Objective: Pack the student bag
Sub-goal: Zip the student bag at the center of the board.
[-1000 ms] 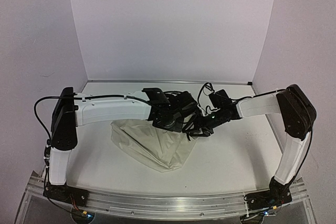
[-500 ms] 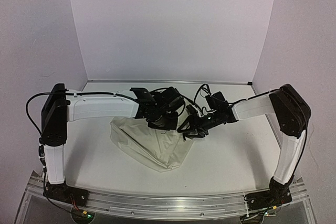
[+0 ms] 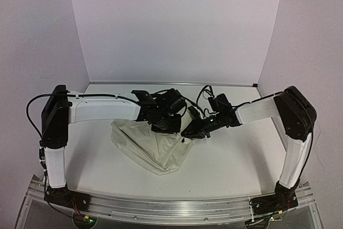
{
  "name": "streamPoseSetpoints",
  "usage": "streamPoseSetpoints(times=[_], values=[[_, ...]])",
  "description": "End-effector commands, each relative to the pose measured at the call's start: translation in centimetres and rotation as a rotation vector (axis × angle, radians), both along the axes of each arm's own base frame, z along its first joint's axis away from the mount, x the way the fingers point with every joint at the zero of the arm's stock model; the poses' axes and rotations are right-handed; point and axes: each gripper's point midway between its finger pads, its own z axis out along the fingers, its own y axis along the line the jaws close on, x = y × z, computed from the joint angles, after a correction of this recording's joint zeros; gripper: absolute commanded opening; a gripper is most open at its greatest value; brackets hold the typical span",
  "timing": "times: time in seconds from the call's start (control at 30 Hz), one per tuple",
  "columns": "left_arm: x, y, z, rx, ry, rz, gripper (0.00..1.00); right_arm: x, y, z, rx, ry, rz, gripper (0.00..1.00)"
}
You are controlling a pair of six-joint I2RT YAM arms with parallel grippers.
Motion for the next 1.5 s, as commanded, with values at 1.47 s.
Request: streamPoseSetpoints(times=[1.47], values=[[6.6, 17.9, 3.2, 0.194, -0.074, 0.227, 0.0, 4.7, -12.7, -2.1, -0.297, -0.115, -0.237, 0.0]])
